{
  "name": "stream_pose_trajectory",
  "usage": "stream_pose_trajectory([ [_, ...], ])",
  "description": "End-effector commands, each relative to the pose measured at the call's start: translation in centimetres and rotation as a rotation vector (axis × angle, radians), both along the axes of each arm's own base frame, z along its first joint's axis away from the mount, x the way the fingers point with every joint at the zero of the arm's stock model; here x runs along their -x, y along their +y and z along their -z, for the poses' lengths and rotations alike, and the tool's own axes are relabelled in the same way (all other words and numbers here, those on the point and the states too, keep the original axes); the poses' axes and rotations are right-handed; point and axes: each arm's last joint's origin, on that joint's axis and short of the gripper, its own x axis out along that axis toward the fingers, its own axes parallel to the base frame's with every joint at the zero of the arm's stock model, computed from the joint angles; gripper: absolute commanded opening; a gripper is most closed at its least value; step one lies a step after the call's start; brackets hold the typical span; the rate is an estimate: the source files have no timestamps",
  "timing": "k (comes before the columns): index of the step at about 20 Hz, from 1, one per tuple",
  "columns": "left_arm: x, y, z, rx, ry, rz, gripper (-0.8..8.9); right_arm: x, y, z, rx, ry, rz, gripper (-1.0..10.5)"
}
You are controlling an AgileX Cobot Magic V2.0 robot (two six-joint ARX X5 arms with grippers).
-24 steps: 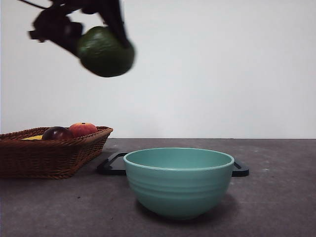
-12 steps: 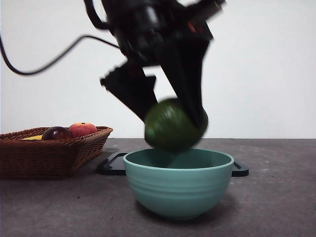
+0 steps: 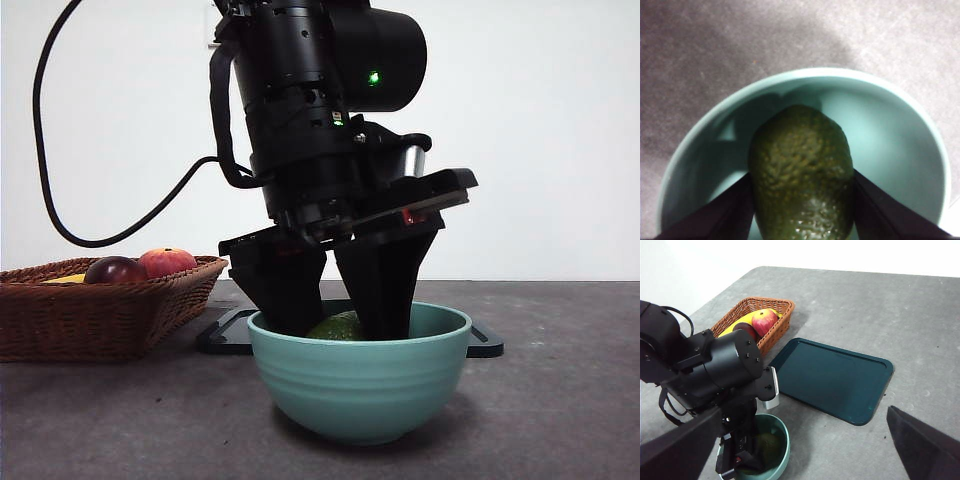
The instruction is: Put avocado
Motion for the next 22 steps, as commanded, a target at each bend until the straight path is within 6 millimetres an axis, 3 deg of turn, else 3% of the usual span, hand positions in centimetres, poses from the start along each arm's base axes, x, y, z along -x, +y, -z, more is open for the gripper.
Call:
stream_pose_trajectory([
  [1,0.0,-0.7,0.1,0.005,-0.009,0.013,2.33,0.1,0.0,-0.6,-0.014,-0.014,-0.004,6.6],
  [4,0.0,-0.8,-0.5,0.020,-0.019,0.013,4.65,0.1,0.0,-0.6,-0.014,-0.014,-0.004,6.6],
  [7,0.0,-0.8,-2.8,0.049,-0.041,0.015,4.80,0.1,0.0,-0.6,-0.014,-0.014,-0.004,6.6],
  [11,1.0,0.5,-9.1,0.122,-0.102,0.025,4.81,0.1,0.0,-0.6,-0.014,-0.016,-0.003,6.6],
  [16,4.5,5.3,-16.9,0.291,-0.235,0.020,5.14,0.1,0.0,-0.6,-0.014,-0.015,-0.004,6.6],
  [22,9.3,13.1,-22.5,0.241,-0.491,-0.107,5.63,0.1,0.0,-0.6,-0.014,-0.013,-0.004,6.6],
])
